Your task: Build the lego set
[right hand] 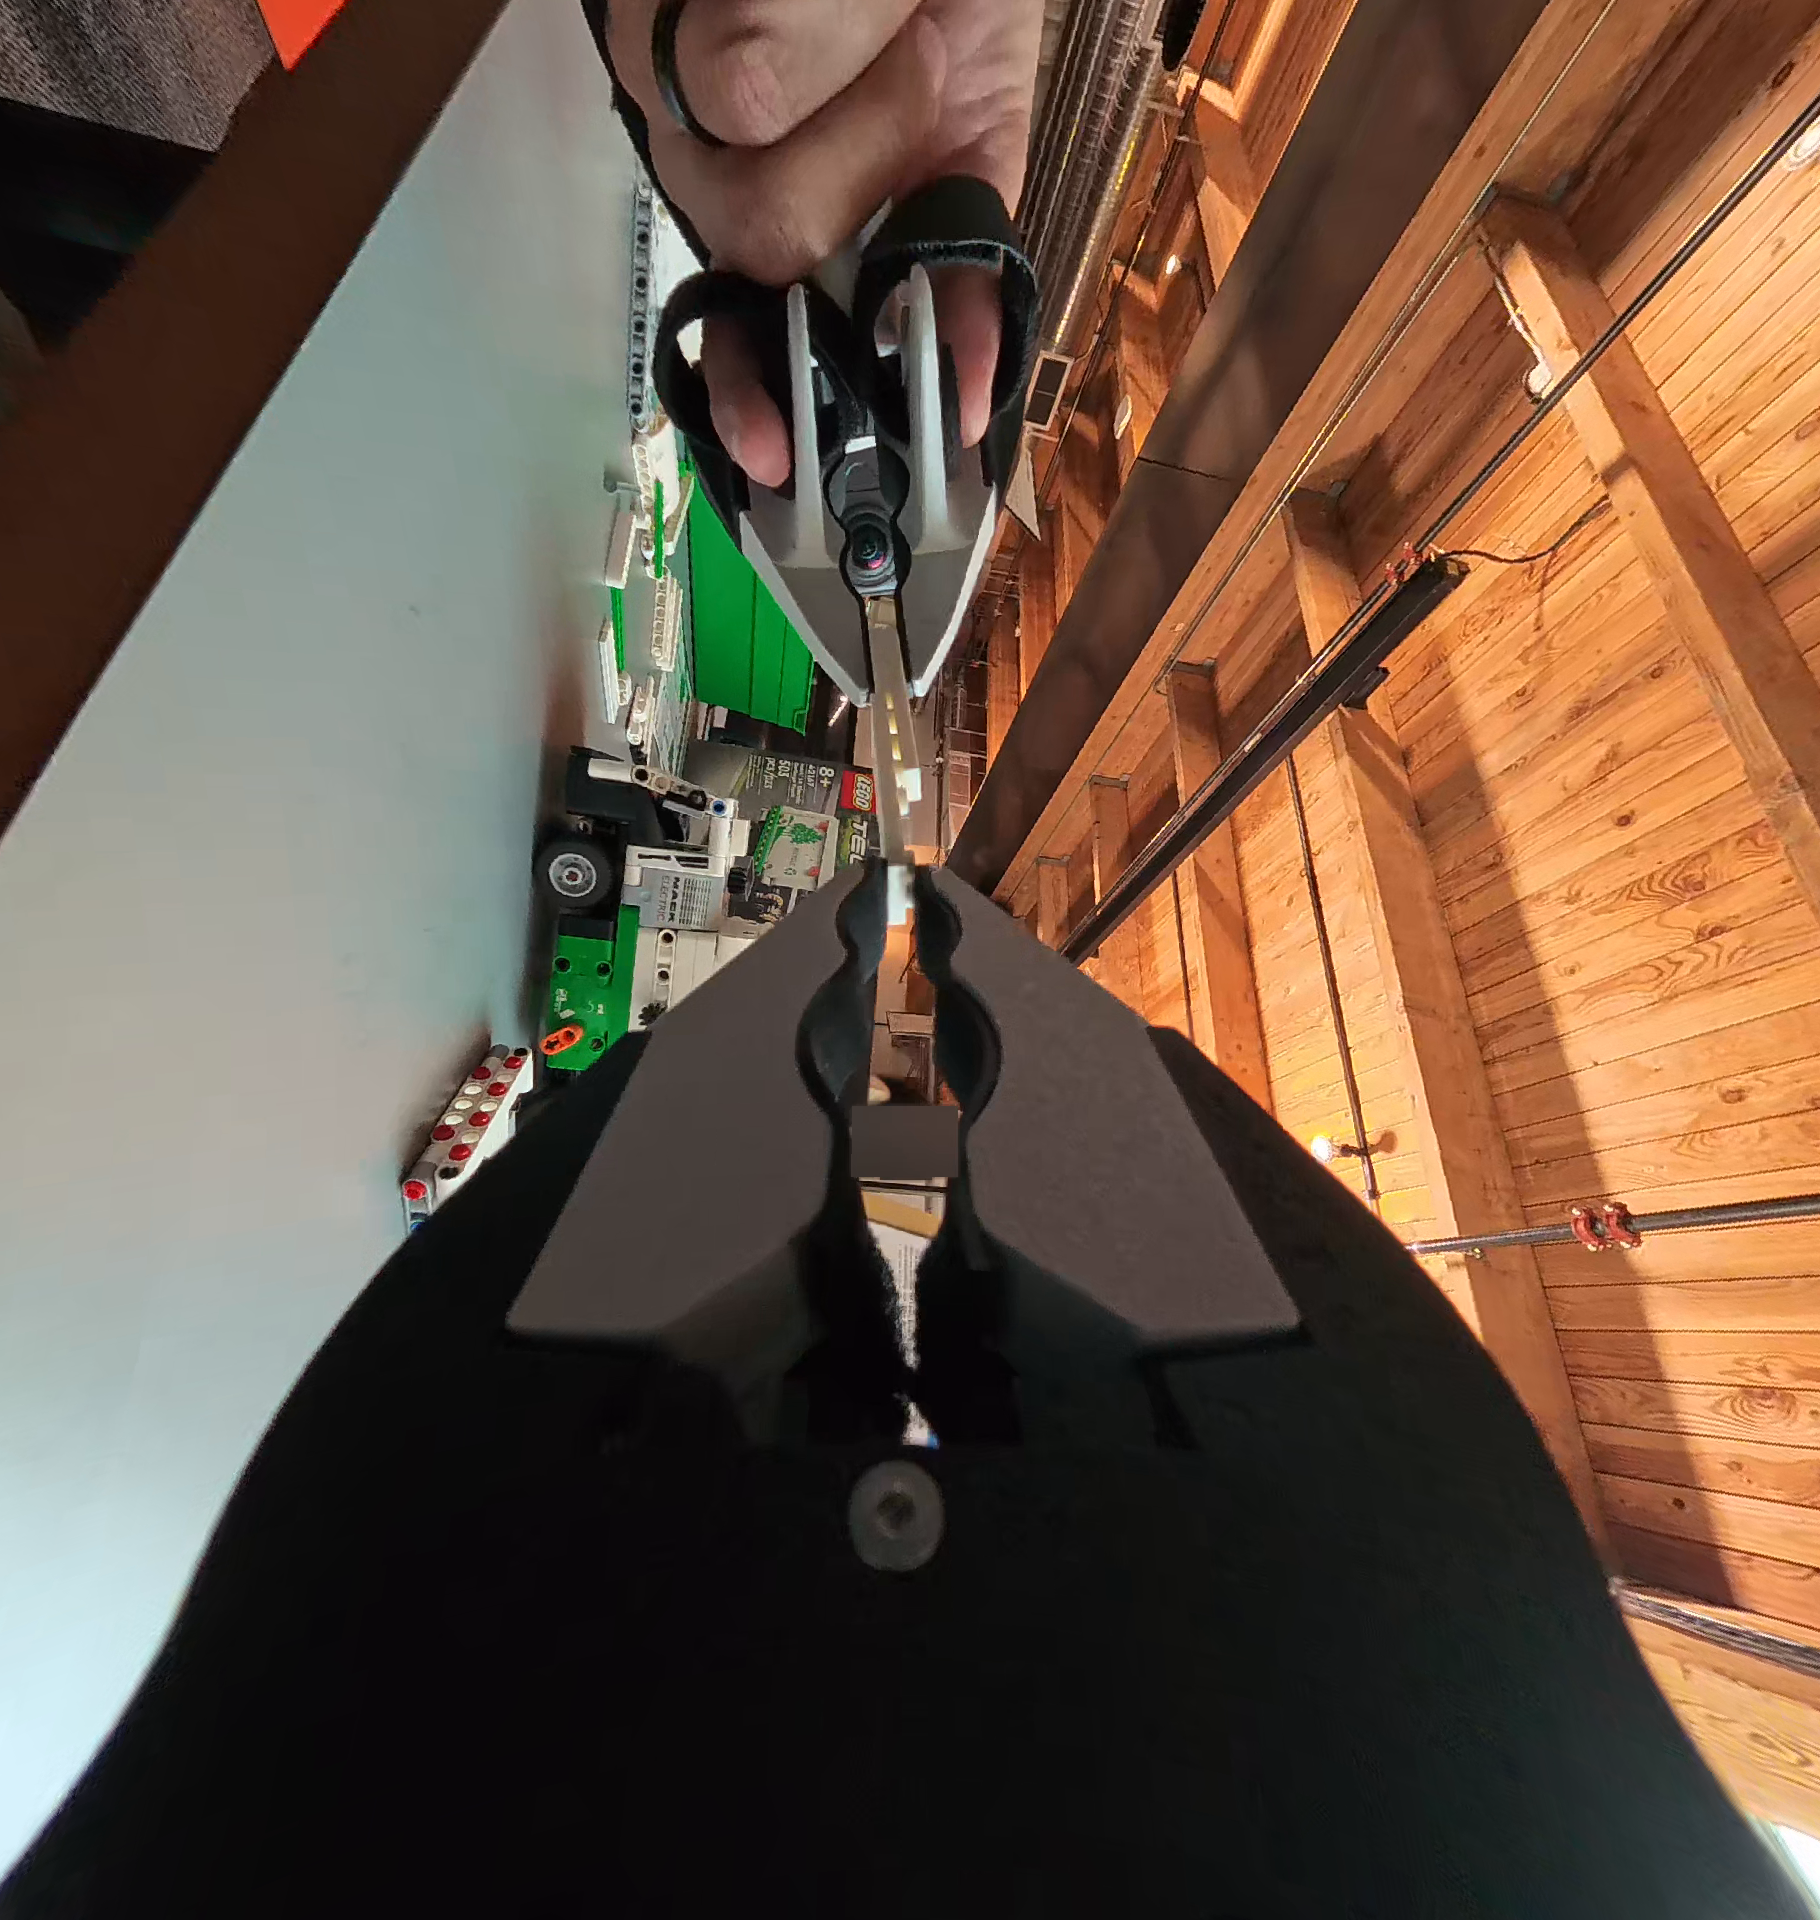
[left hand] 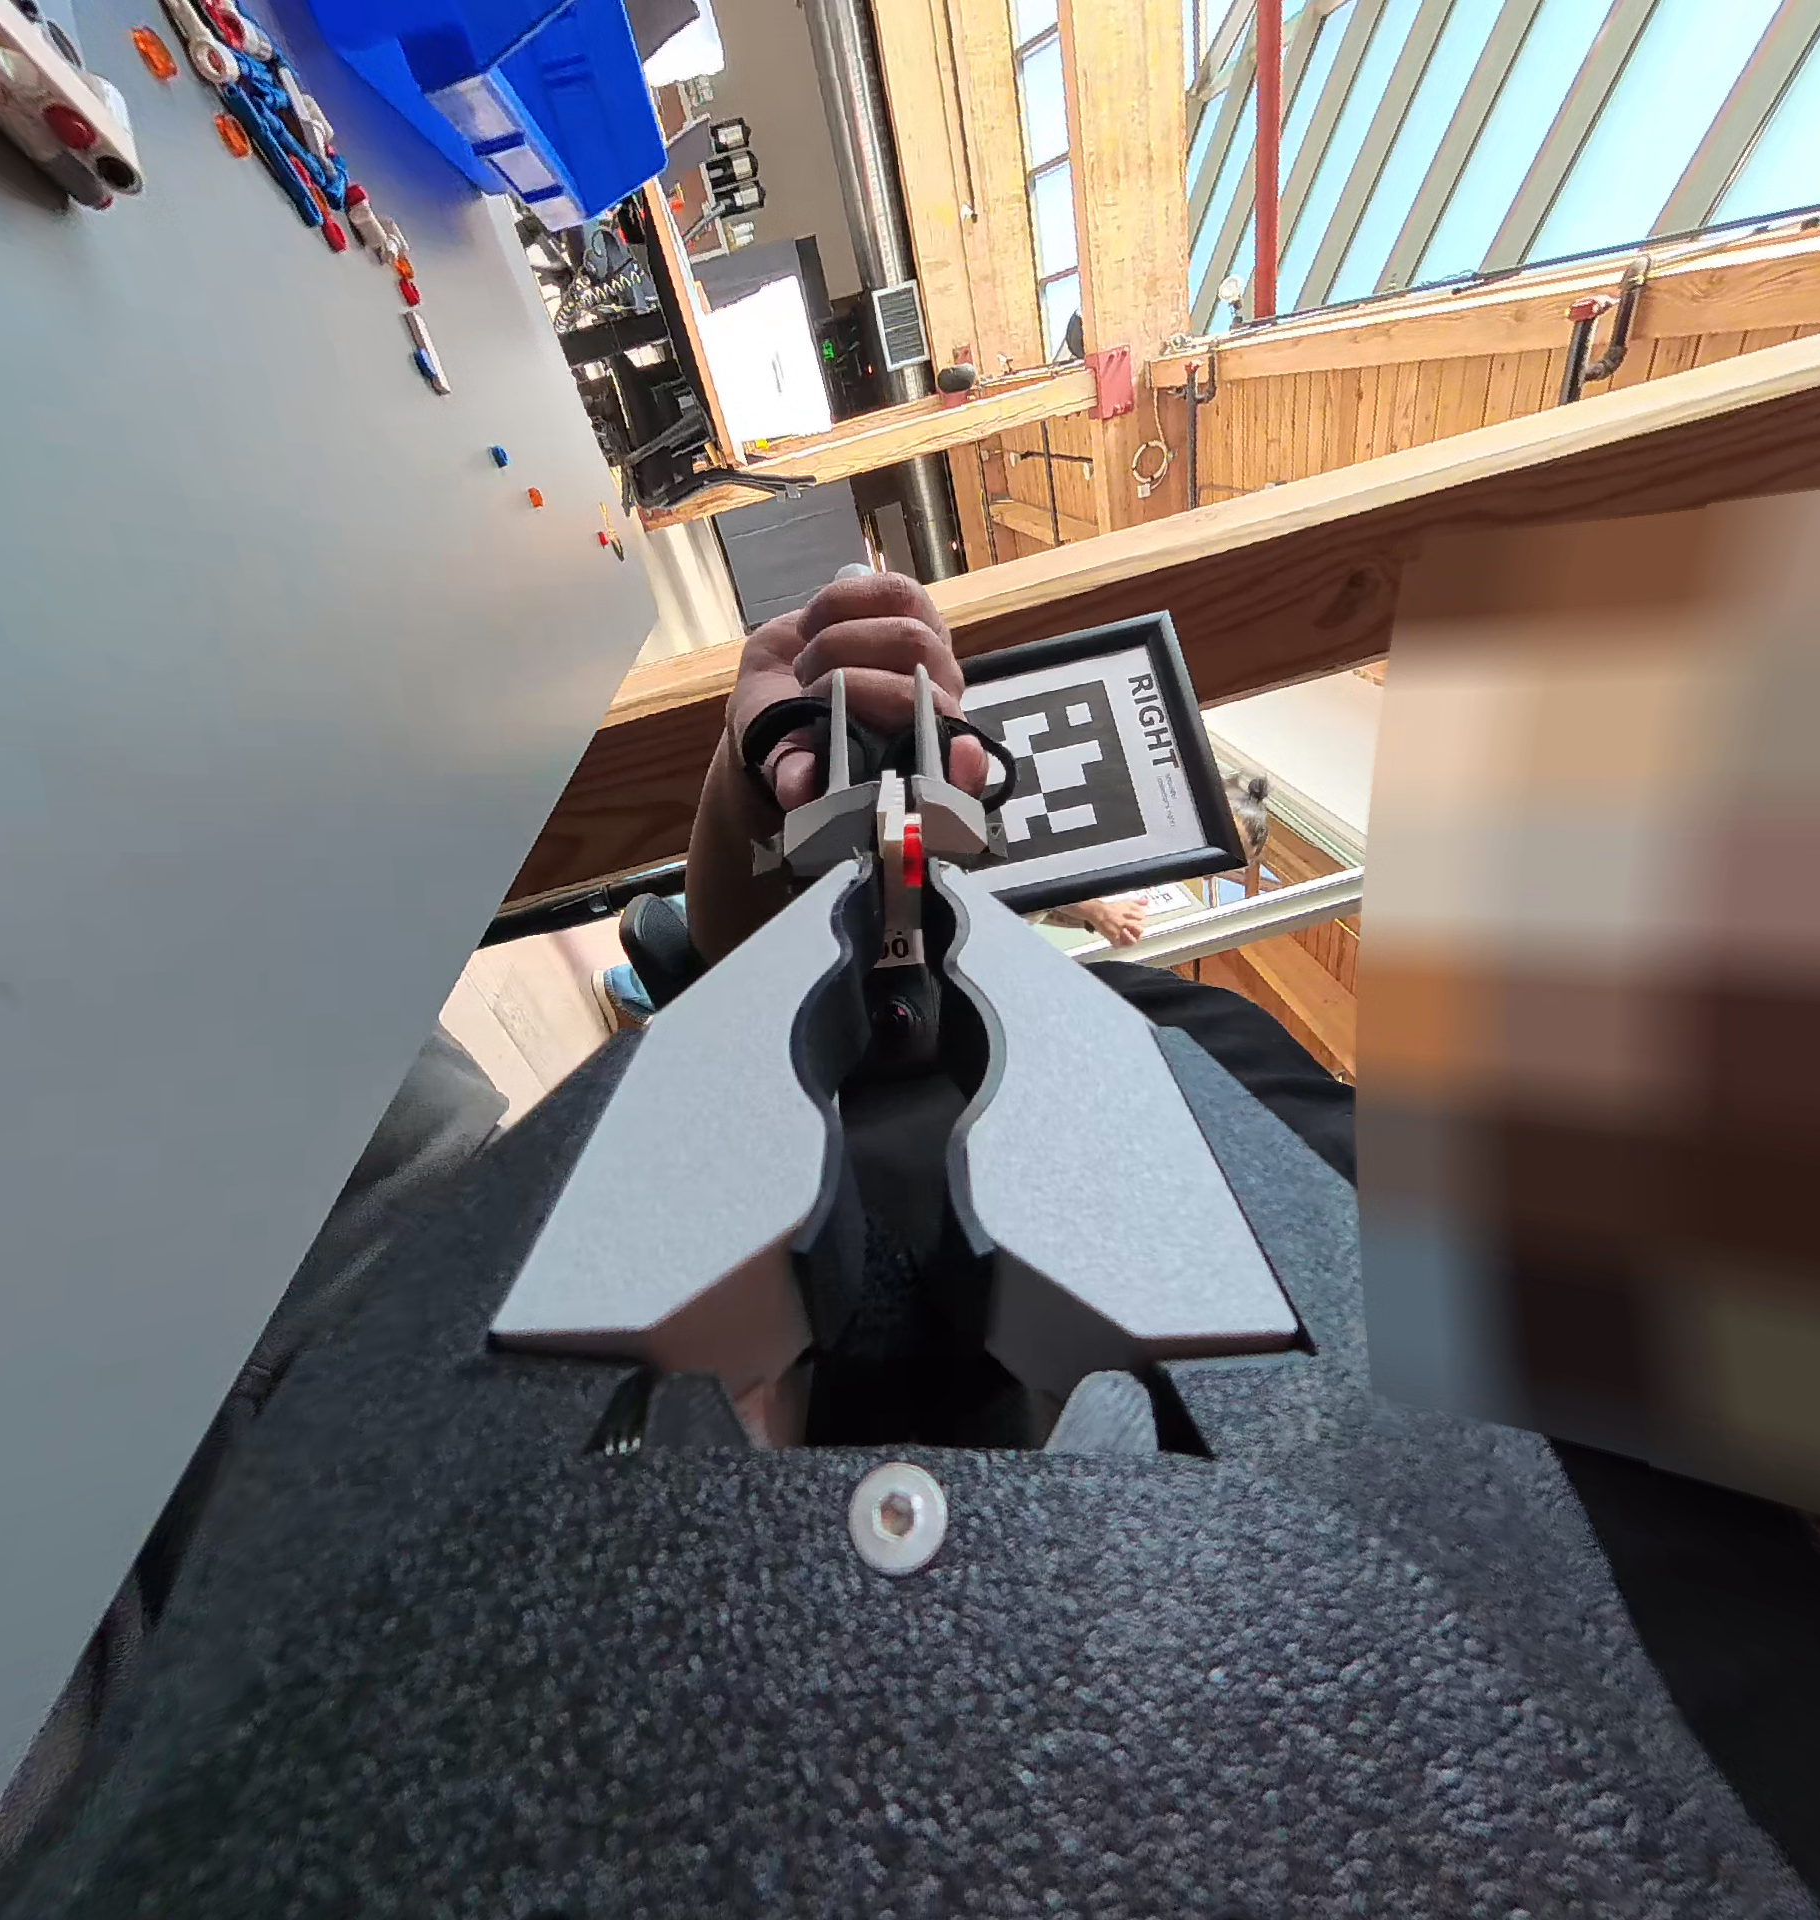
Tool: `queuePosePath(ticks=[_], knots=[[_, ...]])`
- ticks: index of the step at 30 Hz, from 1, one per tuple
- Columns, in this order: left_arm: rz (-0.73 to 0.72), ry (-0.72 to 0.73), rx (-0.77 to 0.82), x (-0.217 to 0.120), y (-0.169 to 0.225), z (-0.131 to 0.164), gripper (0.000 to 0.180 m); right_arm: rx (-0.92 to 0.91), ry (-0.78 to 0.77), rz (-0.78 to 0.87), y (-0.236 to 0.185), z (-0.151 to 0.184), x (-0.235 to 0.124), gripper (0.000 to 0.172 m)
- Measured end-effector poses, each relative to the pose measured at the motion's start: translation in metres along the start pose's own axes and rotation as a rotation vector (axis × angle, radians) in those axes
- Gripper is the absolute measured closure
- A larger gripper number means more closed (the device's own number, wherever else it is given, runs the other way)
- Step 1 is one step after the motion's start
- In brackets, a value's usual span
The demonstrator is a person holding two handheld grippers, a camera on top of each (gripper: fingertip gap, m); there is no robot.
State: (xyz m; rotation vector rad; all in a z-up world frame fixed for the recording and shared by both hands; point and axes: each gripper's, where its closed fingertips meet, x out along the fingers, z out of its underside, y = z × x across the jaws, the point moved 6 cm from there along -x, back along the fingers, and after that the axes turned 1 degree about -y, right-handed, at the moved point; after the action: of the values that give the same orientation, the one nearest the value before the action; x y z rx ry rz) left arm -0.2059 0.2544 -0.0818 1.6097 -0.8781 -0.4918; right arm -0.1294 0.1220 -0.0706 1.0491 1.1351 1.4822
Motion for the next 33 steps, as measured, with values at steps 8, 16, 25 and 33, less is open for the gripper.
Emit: queuePosePath(ticks=[8,16,25,33], knots=[[-0.002,0.023,-0.032,-0.003,0.002,0.003,0.175,-0.008,0.001,0.03,0.003,-0.003,0.003,0.168],[0.028,0.079,-0.073,-0.001,-0.005,0.001,0.176,0.152,-0.022,-0.007,-0.005,0.006,0.006,0.169],[-0.063,0.089,-0.035,-0.002,-0.004,0.001,0.175,0.152,-0.036,0.003,-0.01,0.005,0.008,0.169],[-0.026,0.123,-0.102,0.001,-0.016,0.0,0.175,0.178,-0.061,-0.007,-0.016,0.01,0.008,0.168]])
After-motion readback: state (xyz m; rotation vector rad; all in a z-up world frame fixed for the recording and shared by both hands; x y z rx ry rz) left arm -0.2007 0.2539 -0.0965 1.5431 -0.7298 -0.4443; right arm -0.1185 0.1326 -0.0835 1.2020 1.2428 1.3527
